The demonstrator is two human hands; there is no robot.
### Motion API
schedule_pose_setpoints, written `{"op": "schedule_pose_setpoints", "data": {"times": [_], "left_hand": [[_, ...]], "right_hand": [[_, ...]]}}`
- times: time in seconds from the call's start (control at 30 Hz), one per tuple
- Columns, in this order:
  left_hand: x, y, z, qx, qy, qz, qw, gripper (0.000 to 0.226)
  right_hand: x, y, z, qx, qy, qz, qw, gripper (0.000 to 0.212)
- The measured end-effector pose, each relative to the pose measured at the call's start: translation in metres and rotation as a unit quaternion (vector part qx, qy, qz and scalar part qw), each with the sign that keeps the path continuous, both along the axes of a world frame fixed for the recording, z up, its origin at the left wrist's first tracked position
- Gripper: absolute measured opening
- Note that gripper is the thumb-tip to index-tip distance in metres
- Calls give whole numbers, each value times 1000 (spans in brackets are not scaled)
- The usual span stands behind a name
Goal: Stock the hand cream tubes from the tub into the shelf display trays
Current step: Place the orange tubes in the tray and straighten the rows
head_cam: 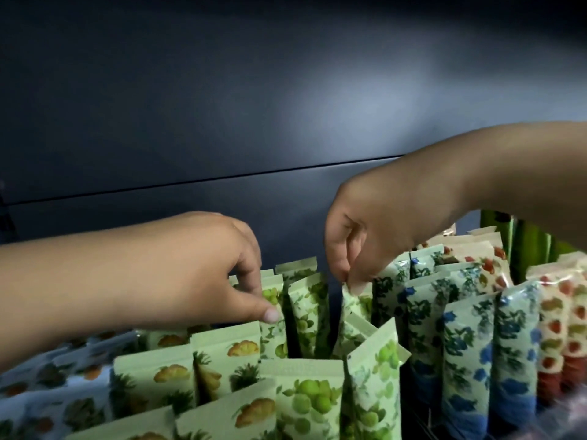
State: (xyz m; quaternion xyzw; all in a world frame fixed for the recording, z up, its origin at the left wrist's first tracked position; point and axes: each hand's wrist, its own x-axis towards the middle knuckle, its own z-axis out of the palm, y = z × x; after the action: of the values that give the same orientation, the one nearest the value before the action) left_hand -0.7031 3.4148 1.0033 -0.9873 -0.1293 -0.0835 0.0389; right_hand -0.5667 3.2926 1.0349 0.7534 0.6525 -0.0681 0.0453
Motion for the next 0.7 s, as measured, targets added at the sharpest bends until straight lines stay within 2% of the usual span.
{"op": "schedule_pose_setpoints", "data": {"times": [0.1,0.23,0.33,0.47,0.7], "left_hand": [[1,-1,0,8,15,-12,1000,39],[-2,11,8,-2,-37,-39,999,43],[0,16,11,-20,-69,-12,997,44],[7,8,5,-27,-45,8,999,28],[10,6,0,-36,-4,42,998,20]], "right_hand": [[1,0,0,6,11,8,1000,8],[1,-1,-2,31,25,24,999,6],[-1,0,-5,56,19,37,998,9],[-5,0,-6,65,10,48,997,11],[-5,1,-7,49,24,15,998,5]]}}
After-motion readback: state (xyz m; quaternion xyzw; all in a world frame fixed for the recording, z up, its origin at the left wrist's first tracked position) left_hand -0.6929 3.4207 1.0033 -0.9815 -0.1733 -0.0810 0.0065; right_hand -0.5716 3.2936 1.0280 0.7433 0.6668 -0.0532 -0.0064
